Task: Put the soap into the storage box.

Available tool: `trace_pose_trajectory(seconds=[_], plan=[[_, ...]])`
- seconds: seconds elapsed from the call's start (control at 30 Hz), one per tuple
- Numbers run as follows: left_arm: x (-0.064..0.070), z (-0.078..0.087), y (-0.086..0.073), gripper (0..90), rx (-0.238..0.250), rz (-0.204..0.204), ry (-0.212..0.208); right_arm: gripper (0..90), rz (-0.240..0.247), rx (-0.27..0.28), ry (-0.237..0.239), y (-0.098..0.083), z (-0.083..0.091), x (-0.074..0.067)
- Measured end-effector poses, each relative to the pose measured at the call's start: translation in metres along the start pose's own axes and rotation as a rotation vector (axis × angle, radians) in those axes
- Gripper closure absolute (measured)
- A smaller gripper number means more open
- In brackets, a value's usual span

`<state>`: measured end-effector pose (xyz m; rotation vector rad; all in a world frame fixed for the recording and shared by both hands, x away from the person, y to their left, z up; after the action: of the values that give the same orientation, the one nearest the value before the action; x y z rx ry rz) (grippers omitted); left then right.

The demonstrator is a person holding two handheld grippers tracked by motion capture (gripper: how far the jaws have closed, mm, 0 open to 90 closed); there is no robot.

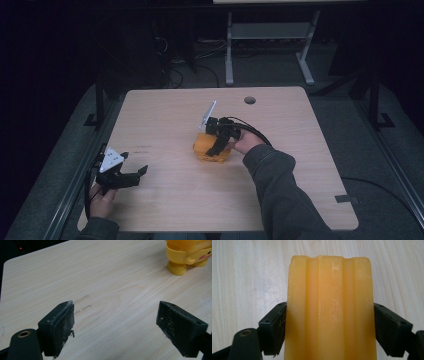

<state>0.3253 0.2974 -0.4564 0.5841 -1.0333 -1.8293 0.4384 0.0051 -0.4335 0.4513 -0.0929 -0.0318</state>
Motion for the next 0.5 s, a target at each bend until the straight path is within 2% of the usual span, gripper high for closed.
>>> trace_pose_trajectory(seconds=[0.5], plan=[[0.0010, -0.0003, 0.0000, 14.1, 0.000, 0.004, -0.001, 18.0, -0.028, 0.012, -0.010, -0.0005, 0.0065, -0.0026]])
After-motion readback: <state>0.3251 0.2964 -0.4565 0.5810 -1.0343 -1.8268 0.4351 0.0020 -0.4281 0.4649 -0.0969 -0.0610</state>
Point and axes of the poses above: each handheld gripper's, and its own axes: z roughly backward along the jaws, y roughly out of its top, x roughly to its right, the point moved 5 cm from there along -z, roughly forward along the jaws, and after that the axes turned 9 degrees about z, right-handed, at the moved point
